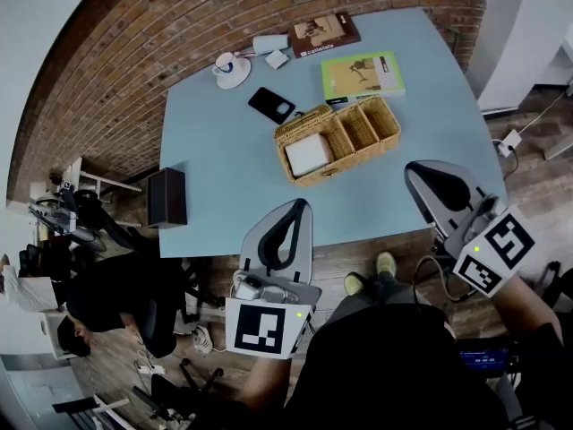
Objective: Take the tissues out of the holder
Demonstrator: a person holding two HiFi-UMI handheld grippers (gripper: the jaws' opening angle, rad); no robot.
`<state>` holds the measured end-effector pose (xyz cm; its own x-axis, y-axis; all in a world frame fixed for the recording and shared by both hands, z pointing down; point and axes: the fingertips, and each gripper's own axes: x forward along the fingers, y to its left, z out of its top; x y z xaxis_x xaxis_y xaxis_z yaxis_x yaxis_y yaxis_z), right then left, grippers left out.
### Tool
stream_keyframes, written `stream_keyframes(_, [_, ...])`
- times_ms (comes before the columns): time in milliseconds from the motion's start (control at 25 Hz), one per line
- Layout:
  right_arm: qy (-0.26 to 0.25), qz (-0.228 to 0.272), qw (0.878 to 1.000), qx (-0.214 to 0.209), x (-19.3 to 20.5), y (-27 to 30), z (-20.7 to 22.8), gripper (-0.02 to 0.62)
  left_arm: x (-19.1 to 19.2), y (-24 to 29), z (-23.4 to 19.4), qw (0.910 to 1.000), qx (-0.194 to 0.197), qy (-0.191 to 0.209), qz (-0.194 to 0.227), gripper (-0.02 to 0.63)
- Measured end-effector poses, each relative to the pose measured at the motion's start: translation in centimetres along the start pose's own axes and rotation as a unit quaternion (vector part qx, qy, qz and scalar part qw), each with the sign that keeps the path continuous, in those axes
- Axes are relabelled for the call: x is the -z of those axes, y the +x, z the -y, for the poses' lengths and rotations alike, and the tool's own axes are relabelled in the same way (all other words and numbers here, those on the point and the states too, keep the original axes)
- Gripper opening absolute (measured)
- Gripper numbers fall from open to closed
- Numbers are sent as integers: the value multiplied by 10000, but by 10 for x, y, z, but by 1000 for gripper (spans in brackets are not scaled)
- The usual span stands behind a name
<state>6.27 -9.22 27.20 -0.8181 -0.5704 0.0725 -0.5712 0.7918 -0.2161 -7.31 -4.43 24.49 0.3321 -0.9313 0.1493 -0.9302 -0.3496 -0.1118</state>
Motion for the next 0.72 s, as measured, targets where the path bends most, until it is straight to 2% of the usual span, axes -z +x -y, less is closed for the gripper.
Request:
stream_keyframes(320, [97, 5, 9998, -182, -1, 7, 14, -6, -2, 11, 2, 9998, -137, 113, -56, 3])
stream_keyframes(720, [-105, -65, 9995, -304, -5, 33, 2, -6, 3, 8, -33, 9994, -343, 76, 2, 3])
